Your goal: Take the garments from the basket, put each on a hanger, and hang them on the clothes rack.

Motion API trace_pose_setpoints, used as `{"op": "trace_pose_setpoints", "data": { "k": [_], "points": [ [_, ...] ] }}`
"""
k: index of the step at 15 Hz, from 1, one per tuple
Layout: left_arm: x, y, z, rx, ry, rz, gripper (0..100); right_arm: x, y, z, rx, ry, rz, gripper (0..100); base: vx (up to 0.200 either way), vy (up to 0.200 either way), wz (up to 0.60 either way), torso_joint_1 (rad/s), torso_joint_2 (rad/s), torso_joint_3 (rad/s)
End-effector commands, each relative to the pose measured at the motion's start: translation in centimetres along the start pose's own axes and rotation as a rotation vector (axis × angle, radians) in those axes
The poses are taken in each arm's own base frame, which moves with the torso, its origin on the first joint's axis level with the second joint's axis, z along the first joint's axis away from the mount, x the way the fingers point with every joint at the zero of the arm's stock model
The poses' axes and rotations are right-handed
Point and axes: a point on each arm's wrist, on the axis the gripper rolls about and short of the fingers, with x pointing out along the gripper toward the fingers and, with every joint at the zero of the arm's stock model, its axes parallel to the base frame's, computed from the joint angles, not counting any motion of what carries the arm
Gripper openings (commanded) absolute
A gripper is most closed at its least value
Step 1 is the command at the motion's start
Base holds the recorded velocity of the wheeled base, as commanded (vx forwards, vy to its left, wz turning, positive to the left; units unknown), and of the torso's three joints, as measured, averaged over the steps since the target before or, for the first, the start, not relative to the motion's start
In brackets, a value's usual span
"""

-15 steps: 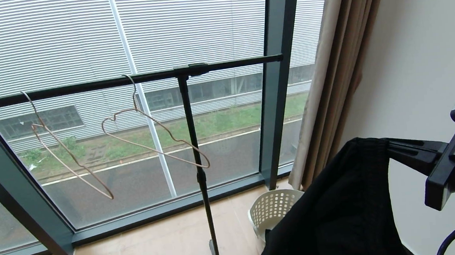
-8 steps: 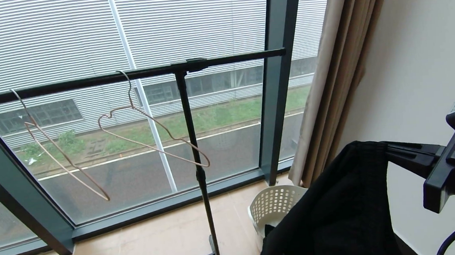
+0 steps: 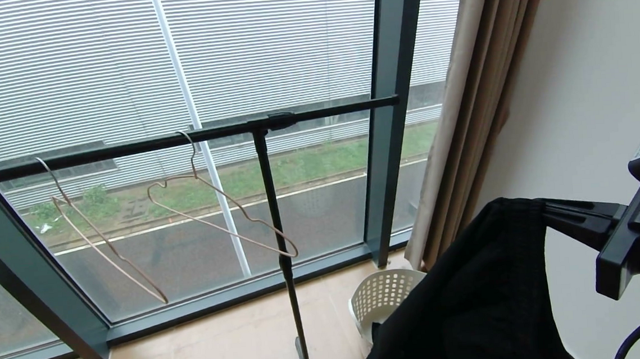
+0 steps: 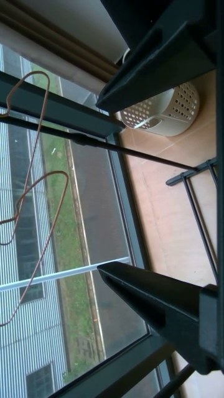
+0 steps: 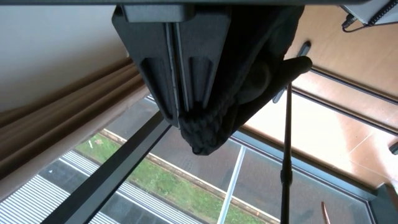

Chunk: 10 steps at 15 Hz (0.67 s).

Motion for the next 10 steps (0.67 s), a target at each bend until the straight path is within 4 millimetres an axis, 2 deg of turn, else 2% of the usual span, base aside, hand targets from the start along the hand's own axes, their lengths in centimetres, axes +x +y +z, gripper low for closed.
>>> {"op": "trace_pose_setpoints", "data": {
  "k": [1,4,9,10],
  "points": [
    [0.0,0.0,0.0,0.0,-0.001,0.001,100,0.07,0.05,-0.09,-0.003,0.004,0.003,0,0.0,0.0,0.0,0.168,-0.37,-0.203],
    [0.0,0.0,0.0,0.0,-0.001,0.002,100,0.08,0.18,-0.52,-0.036,0.019,0.006,0,0.0,0.0,0.0,0.133,-0.29,-0.155],
    [0.01,0.01,-0.03,0.014,-0.001,0.004,100,0.39,0.18,-0.28,-0.037,-0.038,-0.011,0,0.0,0.0,0.0,0.0,0.0,0.0],
    [0.01,0.01,-0.03,0.012,-0.001,0.004,100,0.5,0.22,-0.42,-0.037,-0.046,-0.018,0,0.0,0.0,0.6,-0.002,-0.01,0.002]
  ]
}}
